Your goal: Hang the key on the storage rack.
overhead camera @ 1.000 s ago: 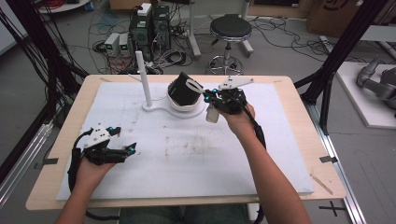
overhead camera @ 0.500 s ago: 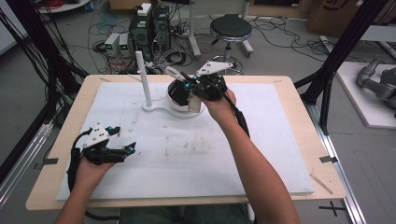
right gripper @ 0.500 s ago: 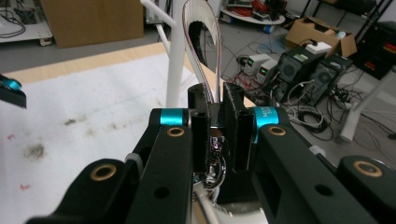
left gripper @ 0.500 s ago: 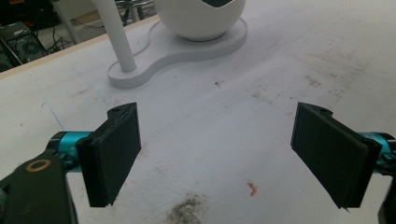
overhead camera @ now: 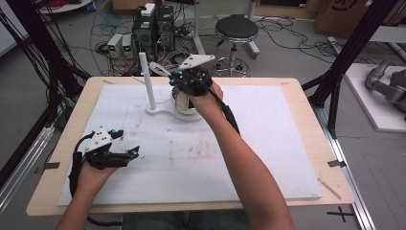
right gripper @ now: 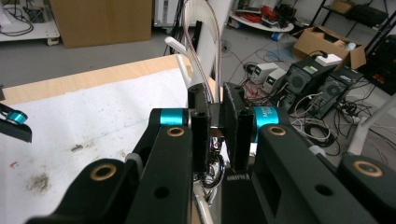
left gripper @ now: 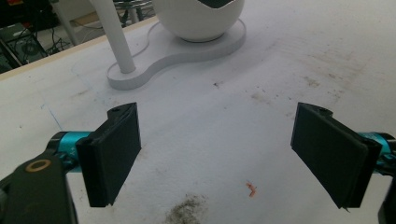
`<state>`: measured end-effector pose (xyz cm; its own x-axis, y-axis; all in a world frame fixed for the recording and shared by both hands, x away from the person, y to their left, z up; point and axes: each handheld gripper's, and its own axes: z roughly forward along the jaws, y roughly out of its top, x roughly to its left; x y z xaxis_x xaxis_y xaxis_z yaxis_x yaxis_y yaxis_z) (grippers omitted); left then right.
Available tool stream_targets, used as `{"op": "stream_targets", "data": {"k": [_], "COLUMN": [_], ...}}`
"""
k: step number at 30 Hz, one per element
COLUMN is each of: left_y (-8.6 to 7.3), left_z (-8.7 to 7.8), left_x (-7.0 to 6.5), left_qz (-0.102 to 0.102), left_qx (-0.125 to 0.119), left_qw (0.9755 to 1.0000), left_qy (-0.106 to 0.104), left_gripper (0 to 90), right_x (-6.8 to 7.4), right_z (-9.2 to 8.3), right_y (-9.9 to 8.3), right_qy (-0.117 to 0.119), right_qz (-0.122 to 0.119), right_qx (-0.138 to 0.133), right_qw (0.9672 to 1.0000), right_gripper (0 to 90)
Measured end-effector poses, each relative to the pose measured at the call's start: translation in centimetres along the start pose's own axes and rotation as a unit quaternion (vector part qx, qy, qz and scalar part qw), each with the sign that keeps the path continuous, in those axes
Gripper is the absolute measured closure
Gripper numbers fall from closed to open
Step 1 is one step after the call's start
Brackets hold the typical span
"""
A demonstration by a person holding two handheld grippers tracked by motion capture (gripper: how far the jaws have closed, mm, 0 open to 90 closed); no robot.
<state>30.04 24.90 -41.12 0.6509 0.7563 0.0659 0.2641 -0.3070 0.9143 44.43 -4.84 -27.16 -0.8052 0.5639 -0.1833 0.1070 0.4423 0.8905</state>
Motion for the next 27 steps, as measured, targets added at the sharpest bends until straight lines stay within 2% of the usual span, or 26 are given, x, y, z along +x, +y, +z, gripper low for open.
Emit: {"op": "stream_targets", "data": {"k": [10,19,27], "left_y": [-0.1,-0.1,-0.2], "left_z": [-0.2,-0.4,-0.4], "left_x": [0.2,0.4,0.5], "left_qz": [-0.005,-0.006,-0.009], "left_qx": [-0.003,-0.005,-0.005], "left_qw": [1.0,1.0,0.9999], "left_qy": [0.002,0.003,0.003], "left_gripper": [16.0,15.9,15.9], "right_x": [1.2,1.5,1.7], "right_z": [2.3,3.5,4.7], "right_y": [1.2,1.3,0.8], "right_qy": [0.012,0.01,0.014], "right_qz": [-0.007,-0.016,-0.014], "right_qx": [0.009,0.022,0.041], "right_qw": [0.9999,0.9996,0.999], "right_gripper": [82.9,82.9,82.9]}}
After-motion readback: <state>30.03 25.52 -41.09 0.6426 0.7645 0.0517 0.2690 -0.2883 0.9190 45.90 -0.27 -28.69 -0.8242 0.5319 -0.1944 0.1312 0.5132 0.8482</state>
